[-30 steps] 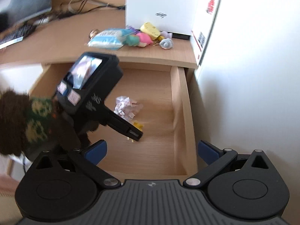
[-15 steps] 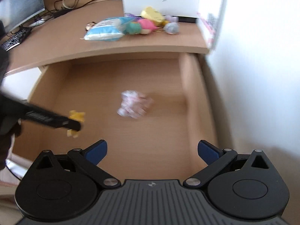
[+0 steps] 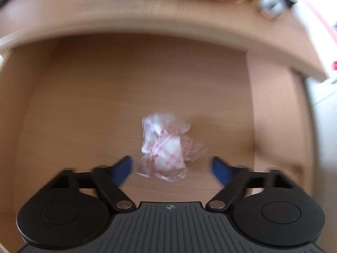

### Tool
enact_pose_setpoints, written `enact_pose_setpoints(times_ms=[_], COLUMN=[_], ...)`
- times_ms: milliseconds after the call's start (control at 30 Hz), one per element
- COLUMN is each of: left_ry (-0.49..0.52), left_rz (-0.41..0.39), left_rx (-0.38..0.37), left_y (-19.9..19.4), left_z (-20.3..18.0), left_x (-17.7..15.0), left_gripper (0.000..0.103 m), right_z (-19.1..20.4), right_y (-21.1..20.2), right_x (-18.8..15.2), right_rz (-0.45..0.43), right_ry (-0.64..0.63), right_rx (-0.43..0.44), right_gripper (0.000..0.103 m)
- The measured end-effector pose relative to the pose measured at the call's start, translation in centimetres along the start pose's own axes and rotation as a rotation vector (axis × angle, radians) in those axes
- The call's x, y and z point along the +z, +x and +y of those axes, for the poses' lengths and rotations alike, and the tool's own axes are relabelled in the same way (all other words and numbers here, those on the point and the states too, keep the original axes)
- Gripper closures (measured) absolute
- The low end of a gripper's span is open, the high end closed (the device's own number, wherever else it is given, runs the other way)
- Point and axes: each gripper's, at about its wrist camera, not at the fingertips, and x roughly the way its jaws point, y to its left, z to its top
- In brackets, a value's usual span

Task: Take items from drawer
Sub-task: 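Lift the yellow pig with the left gripper while the right gripper grasps the pink lace cloth, then place the yellow pig on the desktop with the left gripper while the right gripper reaches the cloth again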

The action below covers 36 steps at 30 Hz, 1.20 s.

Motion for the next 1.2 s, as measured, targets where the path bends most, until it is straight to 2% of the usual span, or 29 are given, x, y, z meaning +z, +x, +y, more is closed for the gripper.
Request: enact_pose_setpoints(times_ms=[100, 200, 333, 433, 600, 700, 800, 867, 1000, 1100, 1200], left_ry=[-0.017, -0.008, 0.033, 0.053, 0.052, 0.026, -0.025, -0.023, 0.026, 0.06, 0.049], left_rz=[0.007, 0.02, 0.02, -0.015, -0.175, -0.298, -0.362, -0.341, -0.24, -0.259, -0.26], left_rx=[-0.012, -0.036, -0.067, -0.062, -0.034, 0.037, 0.058, 0.085, 0.131, 0.135, 0.118], left_y=[0.4, 1.0, 1.7, 2.0, 1.3, 1.7, 3.4, 5.5, 9.2, 10.0, 9.8], left_z=[0.2, -0.1, -1.1, -1.6, -1.7, -1.4, -0.8, -0.7, -1.4, -1.9, -1.7], left_x=[-0.1, 0.1, 0.5, 1.7, 6.6, 10.2, 13.1, 14.4, 15.0, 14.7, 14.5], left_gripper=[0.072, 0.072, 0.072, 0.072, 0.072, 0.072, 0.072, 0.072, 0.072, 0.072, 0.072], right_z=[0.8, 2.2, 3.5, 3.8, 3.2, 3.2, 3.0, 2.5, 1.3, 0.3, -1.0], right_y=[-0.2, -1.8, -5.4, -8.7, -13.4, -15.4, -16.4, -16.4, -16.2, -16.5, -16.3], right_x=[-0.3, -1.2, -2.9, -4.3, -6.3, -7.0, -8.3, -9.0, -10.2, -10.9, -10.8], right_rz=[0.016, -0.006, -0.072, -0.133, -0.241, -0.3, -0.345, -0.335, -0.316, -0.318, -0.311], right_ry=[-0.006, -0.032, -0.064, -0.051, -0.003, 0.013, 0.011, 0.037, 0.089, 0.124, 0.167], right_rx=[0.023, 0.035, 0.055, 0.067, 0.057, 0.016, -0.036, -0.03, -0.037, -0.047, -0.026], right_gripper=[0.081, 0.091, 0.091, 0.091, 0.091, 0.091, 0.091, 0.091, 0.091, 0.091, 0.091])
